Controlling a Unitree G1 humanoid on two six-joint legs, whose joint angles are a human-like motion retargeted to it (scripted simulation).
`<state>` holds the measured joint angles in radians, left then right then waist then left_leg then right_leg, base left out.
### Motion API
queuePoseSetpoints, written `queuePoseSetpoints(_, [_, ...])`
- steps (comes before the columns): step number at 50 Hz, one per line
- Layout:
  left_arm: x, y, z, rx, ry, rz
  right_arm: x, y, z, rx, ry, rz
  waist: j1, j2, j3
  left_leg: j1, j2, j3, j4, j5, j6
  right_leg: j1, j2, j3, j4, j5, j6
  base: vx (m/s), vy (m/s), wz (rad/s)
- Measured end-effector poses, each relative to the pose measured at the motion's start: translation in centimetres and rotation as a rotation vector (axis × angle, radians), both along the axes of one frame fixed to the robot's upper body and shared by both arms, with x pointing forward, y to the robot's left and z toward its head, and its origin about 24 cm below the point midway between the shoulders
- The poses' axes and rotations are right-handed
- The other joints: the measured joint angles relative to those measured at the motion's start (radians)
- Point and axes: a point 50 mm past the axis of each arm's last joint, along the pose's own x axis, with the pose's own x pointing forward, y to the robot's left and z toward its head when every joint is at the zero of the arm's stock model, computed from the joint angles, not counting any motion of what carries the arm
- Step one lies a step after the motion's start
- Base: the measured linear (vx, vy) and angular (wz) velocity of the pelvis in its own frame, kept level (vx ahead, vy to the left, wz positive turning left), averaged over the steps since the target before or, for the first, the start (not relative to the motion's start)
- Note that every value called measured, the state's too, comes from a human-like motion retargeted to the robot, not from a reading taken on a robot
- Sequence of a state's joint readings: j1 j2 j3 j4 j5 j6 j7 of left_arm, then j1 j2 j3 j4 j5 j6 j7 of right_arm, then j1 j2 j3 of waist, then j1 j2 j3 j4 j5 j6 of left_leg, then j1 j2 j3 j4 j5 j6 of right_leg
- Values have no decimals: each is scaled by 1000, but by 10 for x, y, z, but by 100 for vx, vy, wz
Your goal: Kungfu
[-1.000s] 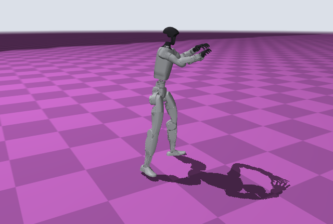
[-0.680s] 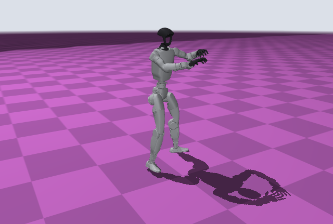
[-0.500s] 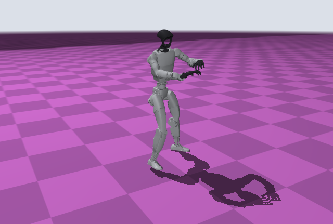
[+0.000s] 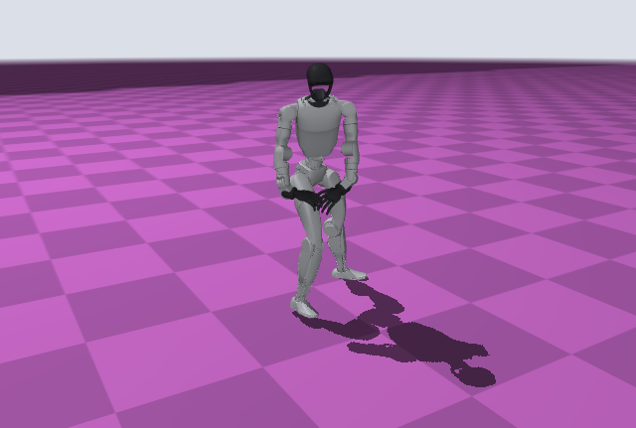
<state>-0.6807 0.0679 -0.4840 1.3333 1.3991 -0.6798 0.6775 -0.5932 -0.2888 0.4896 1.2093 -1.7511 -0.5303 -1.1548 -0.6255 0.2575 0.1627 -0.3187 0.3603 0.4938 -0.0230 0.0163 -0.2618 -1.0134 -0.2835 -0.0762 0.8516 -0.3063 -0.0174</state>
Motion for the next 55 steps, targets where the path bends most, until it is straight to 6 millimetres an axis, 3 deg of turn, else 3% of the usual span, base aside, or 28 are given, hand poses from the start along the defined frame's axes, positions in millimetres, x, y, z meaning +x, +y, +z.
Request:
queuePoseSetpoints(5, [0,-8,7,8,32,-90,-5,0,0,118,105,-69,19,-3,-3,9,4,-6,2,-1,0,34,-3,-9,-25,3,3,0,1,1])
queuePoseSetpoints(11, [1,-17,19,-44,112,-137,-20,-6,-13,228,444,-226,69,-11,7,30,32,-12,7,0,0,130,-6,-55,-83,10,3,5,3,17])
queuePoseSetpoints(14, [6,-18,33,-106,84,-148,-31,-18,-16,315,625,-310,92,-19,12,30,32,-21,9,-1,0,179,-21,-77,-121,21,11,7,17,36])
queuePoseSetpoints(17, [13,-18,53,-177,18,-155,-46,-44,-12,489,756,-406,112,-28,18,24,28,-29,13,-2,0,233,-41,-105,-165,38,24,9,22,49])
queuePoseSetpoints(23, [23,-16,118,-367,-203,-238,-99,-117,-11,973,1047,-674,166,-52,58,12,36,-68,38,-16,0,374,-40,-151,-285,90,61,13,28,52])
queuePoseSetpoints(28, [21,-20,187,-524,-452,-332,-172,-170,-24,1307,1326,-889,202,-91,92,-31,49,-168,110,-42,0,531,-28,-204,-414,143,97,17,29,71])
queuePoseSetpoints(32, [8,-24,242,-652,-680,-408,-219,-190,-28,1531,1383,-1044,229,-115,117,-112,69,-282,233,-85,2,682,-3,-265,-531,183,121,16,22,101])
queuePoseSetpoints(36, [-5,-27,289,-733,-907,-422,-231,-192,-29,1783,1244,-1099,272,-115,94,-211,-6,-388,375,-151,41,827,-47,-382,-642,230,168,27,39,137])
queuePoseSetpoints(38, [-10,-20,311,-761,-1014,-378,-223,-180,-35,1874,1202,-1080,313,-105,70,-254,-56,-429,450,-187,60,896,-74,-445,-692,254,191,45,75,130])
queuePoseSetpoints(40, [-16,-2,334,-810,-1117,-312,-198,-156,-44,1961,1219,-1004,367,-89,44,-285,-98,-444,514,-225,71,956,-93,-493,-737,280,208,43,65,109])
queuePoseSetpoints(43, [-31,45,360,-945,-1210,-254,-128,-105,-50,2095,1283,-753,460,-64,-11,-308,-158,-446,580,-277,81,1021,-125,-549,-792,325,225,52,68,90])
queuePoseSetpoints(46, [-50,88,373,-1059,-1209,-279,-47,-50,-48,2140,1387,-520,558,-64,-74,-338,-213,-447,648,-335,104,1048,-151,-602,-834,364,191,39,47,56])
queuePoseSetpoints(48, [-56,108,379,-1040,-1203,-236,-9,-20,-48,2080,1598,-521,619,-71,-101,-356,-239,-439,687,-368,116,1058,-169,-644,-857,386,174,23,56,23])
queuePoseSetpoints(50, [-57,119,384,-961,-1232,-158,7,-2,-47,2066,1832,-665,690,-76,-116,-373,-256,-427,717,-396,123,1056,-190,-655,-864,400,171,13,45,9])
queuePoseSetpoints(52, [-59,117,390,-887,-1283,-130,19,-28,-35,2380,1659,-739,776,-89,-133,-399,-265,-427,743,-415,133,1049,-194,-660,-865,410,156,21,27,19])
queuePoseSetpoints(53, [-61,115,392,-848,-1316,-127,29,-37,-24,2523,1527,-682,804,-98,-138,-412,-268,-433,752,-420,137,1049,-190,-668,-866,414,138,15,8,41])
queuePoseSetpoints(55, [-65,114,394,-787,-1377,-116,43,-35,-9,2663,1381,-561,830,-103,-134,-424,-270,-451,757,-417,142,1068,-169,-683,-872,421,89,5,-6,60])
